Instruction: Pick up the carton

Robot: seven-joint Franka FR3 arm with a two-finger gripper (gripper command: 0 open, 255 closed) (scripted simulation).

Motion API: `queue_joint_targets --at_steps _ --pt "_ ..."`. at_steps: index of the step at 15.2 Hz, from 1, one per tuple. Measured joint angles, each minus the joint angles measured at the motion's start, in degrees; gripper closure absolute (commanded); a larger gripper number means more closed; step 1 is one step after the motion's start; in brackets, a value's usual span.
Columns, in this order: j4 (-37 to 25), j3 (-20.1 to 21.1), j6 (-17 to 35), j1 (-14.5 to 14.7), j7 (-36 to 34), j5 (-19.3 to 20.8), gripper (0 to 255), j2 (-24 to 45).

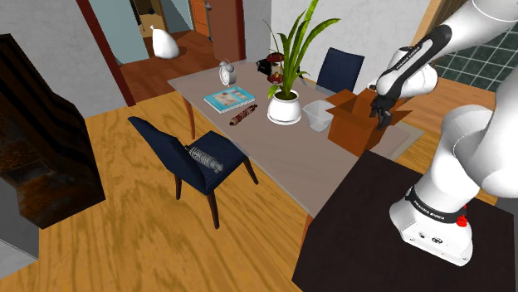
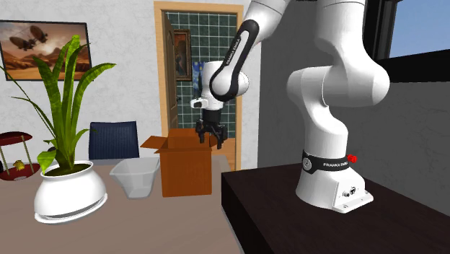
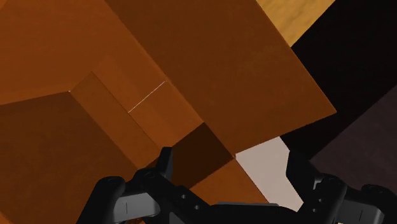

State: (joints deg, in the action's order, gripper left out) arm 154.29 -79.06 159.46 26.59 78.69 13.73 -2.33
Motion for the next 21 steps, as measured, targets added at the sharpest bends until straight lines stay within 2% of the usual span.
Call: queue_joint_targets --at_steps 2,3,4,5,6,16,17,19,20,21 --pt "-0.1 5.5 1.8 -2.4 12.6 -17.9 0 6.2" --pt "-0.2 9.8 2.7 -5.5 17.4 -24.9 0 8.5" --pt "-0.5 15.2 3.5 -9.8 21.4 -30.7 0 10.6" --pt "-0.6 17.6 3.9 -11.8 23.1 -33.2 0 11.4" --pt "-0.6 19.2 4.2 -13.0 24.2 -34.7 255 11.9" --pt "-0.7 20.6 4.4 -14.3 25.2 -36.1 255 12.3" --pt "-0.5 19.1 4.2 -13.1 24.3 -34.9 255 11.7" --pt "-0.1 13.1 3.4 -8.1 20.1 -29.3 255 9.6" --pt "0.1 7.8 2.7 -4.0 16.7 -24.7 255 7.7" --pt "0.3 1.3 2.1 1.1 11.5 -17.7 255 4.8"
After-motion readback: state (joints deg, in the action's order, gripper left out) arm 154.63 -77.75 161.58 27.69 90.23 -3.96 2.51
